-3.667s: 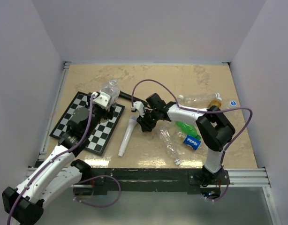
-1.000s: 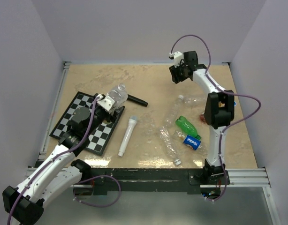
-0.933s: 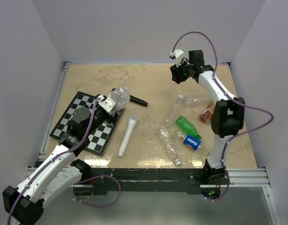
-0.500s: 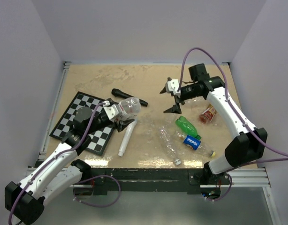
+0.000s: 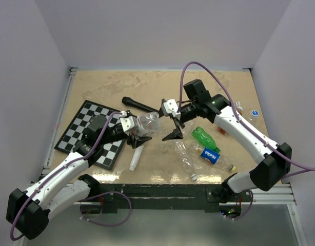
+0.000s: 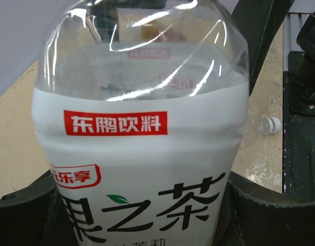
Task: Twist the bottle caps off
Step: Place the bottle cap at the center of the board, then place the plastic bottle at the center of the board.
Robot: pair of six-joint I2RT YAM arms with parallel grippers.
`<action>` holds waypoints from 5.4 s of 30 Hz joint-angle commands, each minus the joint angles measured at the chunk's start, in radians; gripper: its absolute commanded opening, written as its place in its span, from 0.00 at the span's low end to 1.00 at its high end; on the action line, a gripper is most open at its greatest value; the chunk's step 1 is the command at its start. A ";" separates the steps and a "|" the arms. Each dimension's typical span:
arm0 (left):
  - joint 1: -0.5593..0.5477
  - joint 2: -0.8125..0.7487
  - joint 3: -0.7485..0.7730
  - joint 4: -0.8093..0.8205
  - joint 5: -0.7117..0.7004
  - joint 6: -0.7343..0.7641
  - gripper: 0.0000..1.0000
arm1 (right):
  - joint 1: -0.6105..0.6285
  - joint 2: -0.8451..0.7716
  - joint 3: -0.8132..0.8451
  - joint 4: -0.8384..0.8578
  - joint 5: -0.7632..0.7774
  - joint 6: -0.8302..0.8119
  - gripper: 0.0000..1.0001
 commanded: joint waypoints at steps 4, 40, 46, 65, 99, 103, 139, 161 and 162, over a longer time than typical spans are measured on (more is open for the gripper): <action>-0.006 0.017 0.009 0.070 0.045 -0.015 0.00 | 0.035 0.001 0.058 0.107 -0.048 0.190 0.98; -0.015 0.051 0.025 0.038 0.050 -0.012 0.00 | 0.128 0.073 0.105 0.164 0.067 0.324 0.88; -0.015 0.054 0.027 0.035 0.038 -0.012 0.00 | 0.130 0.079 0.102 0.128 0.044 0.284 0.60; -0.010 -0.142 0.024 -0.030 -0.264 0.032 1.00 | -0.060 0.018 0.090 0.134 0.062 0.353 0.18; -0.007 -0.179 0.036 -0.080 -0.510 0.039 1.00 | -0.525 0.763 0.843 0.183 0.904 0.723 0.31; -0.007 -0.174 0.038 -0.079 -0.508 0.037 1.00 | -0.531 0.774 0.843 0.180 0.887 0.730 0.39; -0.007 -0.165 0.035 -0.082 -0.508 0.040 1.00 | -0.541 0.809 0.885 0.160 0.849 0.729 0.85; -0.007 -0.173 0.035 -0.082 -0.511 0.039 1.00 | -0.544 0.610 0.796 0.188 0.851 0.723 0.93; -0.007 -0.176 0.035 -0.082 -0.514 0.037 1.00 | -0.545 0.592 0.783 0.190 0.851 0.721 0.93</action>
